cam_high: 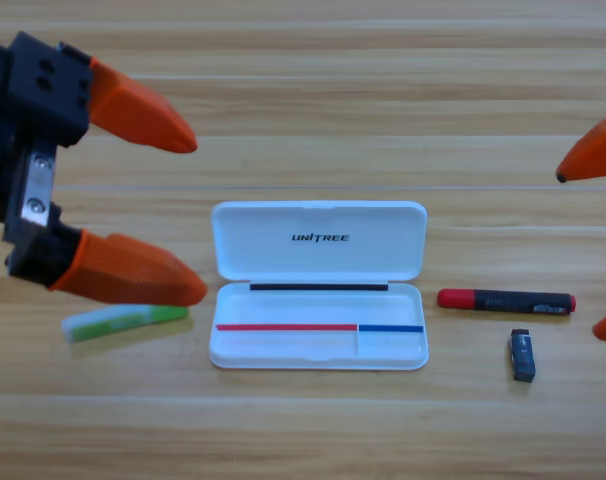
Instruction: Clean up eraser and pencils
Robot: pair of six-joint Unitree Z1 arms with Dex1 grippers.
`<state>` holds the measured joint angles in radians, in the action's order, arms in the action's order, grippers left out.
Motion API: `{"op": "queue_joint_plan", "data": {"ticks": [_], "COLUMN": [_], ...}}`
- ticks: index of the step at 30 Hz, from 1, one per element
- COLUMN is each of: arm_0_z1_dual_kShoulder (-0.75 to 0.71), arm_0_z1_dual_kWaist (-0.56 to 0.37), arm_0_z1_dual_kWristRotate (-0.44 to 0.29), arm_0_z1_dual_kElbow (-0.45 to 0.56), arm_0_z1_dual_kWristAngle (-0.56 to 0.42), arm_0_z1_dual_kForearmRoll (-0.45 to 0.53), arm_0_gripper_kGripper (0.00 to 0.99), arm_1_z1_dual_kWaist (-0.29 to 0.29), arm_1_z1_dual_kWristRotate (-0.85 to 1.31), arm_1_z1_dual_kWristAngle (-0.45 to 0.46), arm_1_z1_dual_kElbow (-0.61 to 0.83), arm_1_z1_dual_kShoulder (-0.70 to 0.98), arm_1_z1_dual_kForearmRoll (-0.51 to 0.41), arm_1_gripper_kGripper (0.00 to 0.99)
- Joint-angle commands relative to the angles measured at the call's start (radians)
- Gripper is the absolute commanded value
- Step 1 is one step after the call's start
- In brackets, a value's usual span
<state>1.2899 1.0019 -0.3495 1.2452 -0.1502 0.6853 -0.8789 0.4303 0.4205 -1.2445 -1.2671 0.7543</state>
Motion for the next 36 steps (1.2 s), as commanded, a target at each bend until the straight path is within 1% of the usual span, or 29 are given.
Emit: {"op": "queue_joint_plan", "data": {"ticks": [1, 7, 9, 11, 13, 15, 17, 20, 22, 24, 27, 30, 32, 34, 36], "arm_0_z1_dual_kShoulder": [0.037, 0.040, 0.040, 0.042, 0.060, 0.092, 0.108, 0.115, 0.141, 0.183, 0.273, 0.348, 0.396, 0.437, 0.473], "arm_0_z1_dual_kWaist": [0.017, 0.017, 0.017, 0.017, 0.006, -0.058, -0.120, -0.224, -0.282, -0.324, -0.371, -0.404, -0.417, -0.425, -0.425], "arm_0_z1_dual_kWristRotate": [-0.012, -0.012, -0.022, -0.039, -0.049, -0.088, -0.101, -0.147, -0.213, -0.250, -0.289, -0.307, -0.315, -0.318, -0.319], "arm_0_z1_dual_kElbow": [-0.027, -0.015, -0.013, 0.002, 0.046, 0.122, 0.163, 0.174, 0.171, 0.181, 0.206, 0.181, 0.158, 0.137, 0.119], "arm_0_z1_dual_kWristAngle": [0.035, 0.066, 0.107, 0.176, 0.253, 0.282, 0.285, 0.290, 0.308, 0.317, 0.324, 0.324, 0.324, 0.324, 0.325], "arm_0_z1_dual_kForearmRoll": [0.005, 0.013, 0.020, 0.039, 0.076, 0.137, 0.166, 0.166, 0.160, 0.165, 0.207, 0.212, 0.212, 0.209, 0.201], "arm_0_gripper_kGripper": [0.980, 0.980, 0.980, 0.980, 0.980, 0.980, 0.980, 0.980, 0.980, 0.979, 0.977, 0.977, 0.977, 0.977, 0.980], "arm_1_z1_dual_kWaist": [-0.026, -0.026, -0.026, -0.026, -0.026, -0.009, 0.024, 0.064, 0.072, 0.074, 0.075, 0.075, 0.075, 0.092, 0.103], "arm_1_z1_dual_kWristRotate": [-0.005, -0.016, -0.030, -0.050, -0.082, -0.143, -0.192, -0.286, -0.344, -0.409, -0.502, -0.599, -0.699, -0.766, -0.788], "arm_1_z1_dual_kWristAngle": [0.006, 0.006, 0.006, 0.004, -0.003, -0.058, -0.120, -0.216, -0.259, -0.307, -0.327, -0.342, -0.361, -0.361, -0.373], "arm_1_z1_dual_kElbow": [0.028, 0.036, 0.040, 0.043, 0.034, 0.019, 0.014, 0.002, -0.023, -0.046, -0.024, -0.015, 0.004, 0.014, 0.022], "arm_1_z1_dual_kShoulder": [0.028, 0.034, 0.040, 0.049, 0.060, 0.074, 0.087, 0.077, 0.046, 0.005, -0.051, -0.138, -0.199, -0.264, -0.318], "arm_1_z1_dual_kForearmRoll": [-0.021, -0.021, -0.021, -0.021, -0.021, -0.021, -0.021, -0.010, 0.033, 0.080, 0.094, 0.119, 0.117, 0.122, 0.122], "arm_1_gripper_kGripper": [0.985, 0.985, 0.985, 0.985, 0.982, 0.980, 0.980, 0.979, 0.976, 0.973, 0.973, 0.973, 0.971, 0.971, 0.971]}}
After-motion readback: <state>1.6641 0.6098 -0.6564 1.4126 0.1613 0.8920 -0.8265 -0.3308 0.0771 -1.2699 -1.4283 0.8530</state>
